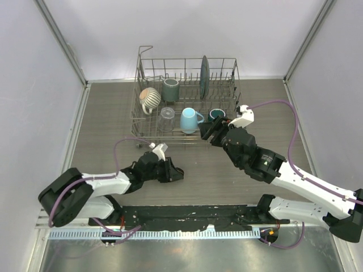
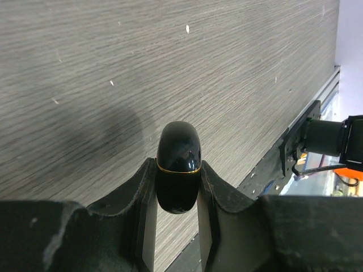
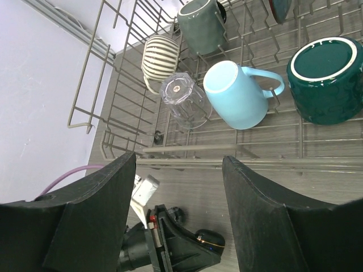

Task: Insert the wireless bluetooth earbuds into the charging case
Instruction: Place the charging case at the center of the board, then reset both arms

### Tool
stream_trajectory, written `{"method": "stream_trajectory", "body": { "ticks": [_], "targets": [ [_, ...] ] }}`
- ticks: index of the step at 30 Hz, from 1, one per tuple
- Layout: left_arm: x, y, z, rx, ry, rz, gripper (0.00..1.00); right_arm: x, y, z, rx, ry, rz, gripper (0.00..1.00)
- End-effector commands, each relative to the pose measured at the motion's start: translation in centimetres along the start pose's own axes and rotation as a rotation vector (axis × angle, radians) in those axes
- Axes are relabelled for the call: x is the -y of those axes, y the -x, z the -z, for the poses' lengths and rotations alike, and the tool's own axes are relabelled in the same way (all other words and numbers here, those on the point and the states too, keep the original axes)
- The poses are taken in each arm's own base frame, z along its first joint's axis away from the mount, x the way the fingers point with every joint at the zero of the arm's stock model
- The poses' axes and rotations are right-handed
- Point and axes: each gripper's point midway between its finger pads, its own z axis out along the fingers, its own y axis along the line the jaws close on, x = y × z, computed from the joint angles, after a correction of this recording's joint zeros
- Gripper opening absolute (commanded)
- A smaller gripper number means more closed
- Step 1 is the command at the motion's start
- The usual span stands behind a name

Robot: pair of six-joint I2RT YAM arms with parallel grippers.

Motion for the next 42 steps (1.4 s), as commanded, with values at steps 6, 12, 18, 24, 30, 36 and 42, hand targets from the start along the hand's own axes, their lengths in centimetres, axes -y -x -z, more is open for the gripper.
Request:
{"method": "stream_trajectory", "body": {
  "ticks": [6, 12, 18, 24, 30, 36, 42],
  "targets": [
    [1.4, 0.6, -2.3, 0.009, -0.037, 0.127, 0.00, 0.3, 1.3, 0.2, 0.050, -0.017, -0.030, 0.68],
    [0.5, -0.3, -2.4, -0.002, -0.028, 0.193, 0.15, 0.4, 1.4, 0.3, 0.052, -0.017, -0.034, 0.68],
    [-0.1, -0.4, -2.2, -0.023, 0.030, 0.191, 0.42, 1.0, 2.1, 0.9, 0.078, -0.032, -0.046, 0.68],
    [-0.5, -0.4, -1.2, -0.025, 0.071, 0.146, 0.57, 1.9, 2.0, 1.2, 0.087, -0.045, -0.053, 0.68],
    [0.1, 0.9, 0.3, 0.011, 0.107, 0.114, 1.00, 2.6, 2.5, 1.5, 0.102, -0.067, -0.028, 0.68],
    [4.8, 5.7, 4.3, 0.137, 0.109, -0.070, 1.00, 5.6, 2.8, 1.9, 0.115, -0.190, 0.056, 0.68],
    [4.7, 11.0, 9.6, 0.355, 0.280, -0.144, 1.00, 9.2, 2.1, 3.8, 0.089, -0.244, 0.152, 0.72]
  ]
}}
